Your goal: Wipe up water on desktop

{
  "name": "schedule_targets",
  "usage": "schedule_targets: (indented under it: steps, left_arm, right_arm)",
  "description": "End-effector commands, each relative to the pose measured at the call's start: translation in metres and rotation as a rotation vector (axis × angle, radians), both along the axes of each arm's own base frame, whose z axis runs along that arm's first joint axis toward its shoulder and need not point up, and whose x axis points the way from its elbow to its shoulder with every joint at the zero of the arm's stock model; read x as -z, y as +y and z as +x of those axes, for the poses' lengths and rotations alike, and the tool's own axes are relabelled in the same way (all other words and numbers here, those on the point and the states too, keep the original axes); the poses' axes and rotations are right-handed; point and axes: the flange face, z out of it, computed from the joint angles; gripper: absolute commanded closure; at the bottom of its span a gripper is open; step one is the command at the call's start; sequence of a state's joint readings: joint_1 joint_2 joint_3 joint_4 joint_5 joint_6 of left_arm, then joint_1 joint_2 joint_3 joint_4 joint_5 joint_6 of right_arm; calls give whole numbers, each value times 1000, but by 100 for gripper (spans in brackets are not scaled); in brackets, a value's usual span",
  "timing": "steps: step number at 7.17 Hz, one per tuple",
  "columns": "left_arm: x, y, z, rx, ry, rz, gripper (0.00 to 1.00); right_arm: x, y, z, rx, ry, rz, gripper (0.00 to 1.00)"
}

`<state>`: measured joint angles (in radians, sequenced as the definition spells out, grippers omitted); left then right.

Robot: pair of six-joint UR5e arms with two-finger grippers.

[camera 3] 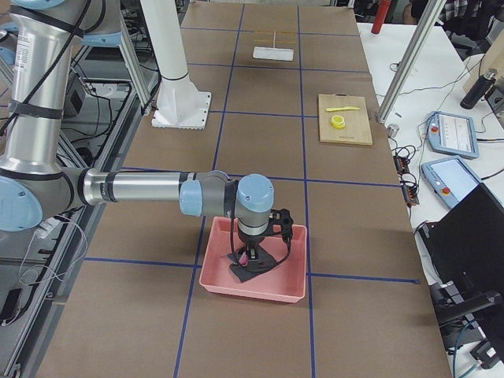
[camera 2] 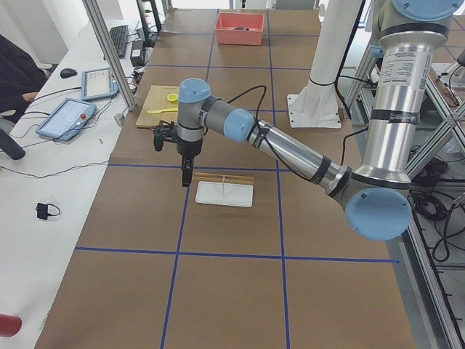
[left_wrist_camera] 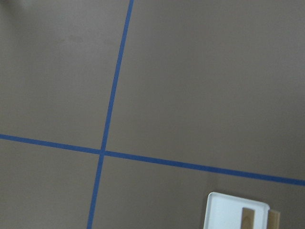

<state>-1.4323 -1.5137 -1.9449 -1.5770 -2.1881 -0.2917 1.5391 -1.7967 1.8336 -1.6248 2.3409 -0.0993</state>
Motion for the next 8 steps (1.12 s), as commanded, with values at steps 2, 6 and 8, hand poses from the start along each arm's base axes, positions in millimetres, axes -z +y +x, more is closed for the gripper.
schedule_targets:
  steps: [2,6,8]
  left_arm:
    - [-103,44,-49,7,-6,-48,1]
    - [-118,36,-61,35,64,-94,1]
    - [-121,24,-59,30,97,-104,1]
  right_arm:
    - [0,-1,-1,-16,-11,-18,0]
    - [-10,-2,-1,-16,-11,-39,0]
    - [-15,-2,0,-19,-12,-50,0]
